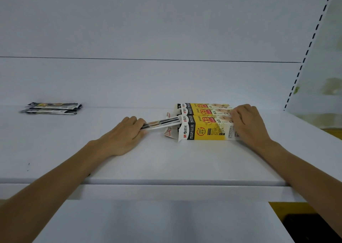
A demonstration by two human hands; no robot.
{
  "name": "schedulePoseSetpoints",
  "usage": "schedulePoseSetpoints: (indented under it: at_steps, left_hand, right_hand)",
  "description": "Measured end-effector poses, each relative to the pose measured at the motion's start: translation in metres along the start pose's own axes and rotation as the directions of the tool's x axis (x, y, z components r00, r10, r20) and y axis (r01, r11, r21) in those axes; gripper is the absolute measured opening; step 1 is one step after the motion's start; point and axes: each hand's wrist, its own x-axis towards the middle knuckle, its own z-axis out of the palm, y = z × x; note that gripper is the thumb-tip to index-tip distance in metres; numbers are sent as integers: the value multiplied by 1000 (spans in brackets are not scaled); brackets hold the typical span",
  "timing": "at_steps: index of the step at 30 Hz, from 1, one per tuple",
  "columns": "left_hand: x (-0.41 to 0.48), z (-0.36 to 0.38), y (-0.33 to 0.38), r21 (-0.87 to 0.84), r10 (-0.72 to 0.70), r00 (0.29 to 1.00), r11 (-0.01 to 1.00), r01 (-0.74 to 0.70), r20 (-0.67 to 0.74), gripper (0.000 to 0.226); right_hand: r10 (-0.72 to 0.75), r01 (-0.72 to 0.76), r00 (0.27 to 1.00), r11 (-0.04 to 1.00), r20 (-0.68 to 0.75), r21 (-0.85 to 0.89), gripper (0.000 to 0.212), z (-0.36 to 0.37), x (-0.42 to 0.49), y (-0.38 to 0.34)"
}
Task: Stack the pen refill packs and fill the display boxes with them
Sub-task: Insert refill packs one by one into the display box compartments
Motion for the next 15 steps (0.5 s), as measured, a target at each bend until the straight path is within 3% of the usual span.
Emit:
schedulePoseSetpoints:
  at_steps: [6, 11, 15]
  left_hand:
    - [0, -1, 3, -12, 43, 999, 999, -43, 4, 36]
    - [2, -2, 12, 11, 112, 992, 994, -112, -62, 33]
    - [9, -3, 28, -12, 127, 986, 992, -129, -103, 32]
  right_hand:
    - [27, -26, 1000, 998, -9, 52, 40, -3, -1, -4]
    - [55, -55, 998, 997, 6, 44, 49, -1, 1, 0]
    - [72, -72, 997, 994, 0, 77, 46, -6, -1, -5]
